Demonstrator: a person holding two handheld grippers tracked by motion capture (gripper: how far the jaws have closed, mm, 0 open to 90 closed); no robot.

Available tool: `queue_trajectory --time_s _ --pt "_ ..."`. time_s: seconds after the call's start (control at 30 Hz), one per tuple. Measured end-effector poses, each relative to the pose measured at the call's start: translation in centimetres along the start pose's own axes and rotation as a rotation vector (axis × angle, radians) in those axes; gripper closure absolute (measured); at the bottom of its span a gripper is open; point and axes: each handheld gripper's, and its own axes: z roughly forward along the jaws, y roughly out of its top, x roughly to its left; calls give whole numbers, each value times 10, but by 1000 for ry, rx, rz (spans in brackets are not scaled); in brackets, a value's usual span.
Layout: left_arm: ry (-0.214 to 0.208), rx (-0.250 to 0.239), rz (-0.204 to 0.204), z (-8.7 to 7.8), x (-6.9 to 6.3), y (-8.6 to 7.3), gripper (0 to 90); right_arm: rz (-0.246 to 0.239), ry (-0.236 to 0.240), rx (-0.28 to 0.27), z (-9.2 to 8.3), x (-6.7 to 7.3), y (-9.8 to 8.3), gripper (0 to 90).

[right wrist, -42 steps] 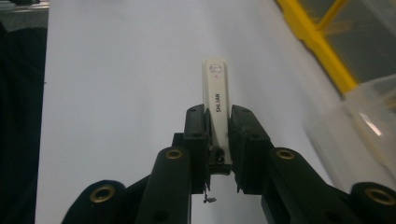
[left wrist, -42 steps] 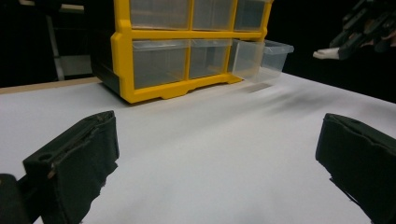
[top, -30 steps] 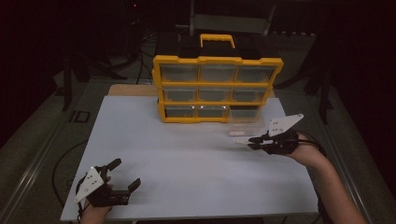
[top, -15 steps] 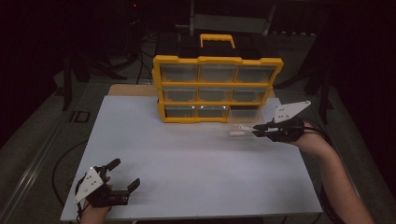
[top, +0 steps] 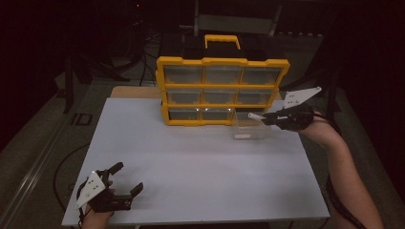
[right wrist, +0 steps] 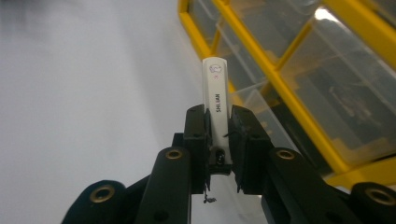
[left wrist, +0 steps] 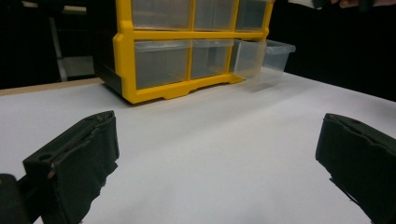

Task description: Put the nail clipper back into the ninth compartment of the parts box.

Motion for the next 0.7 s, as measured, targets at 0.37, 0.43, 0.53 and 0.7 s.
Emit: queue_trajectory --time_s 0.37,0.43,0.53,0.7 --pt "-1 -1 -3 0 1 0 5 30 -22 -15 4 -26 6 778" --pt "-1 1 -1 0 0 0 5 31 -27 -17 6 -29 6 778" --pt "-2 -1 -1 0 0 0 5 35 -23 -20 9 -33 7 778" --pt "-3 1 0 0 1 0 5 36 -13 -3 17 -36 7 778"
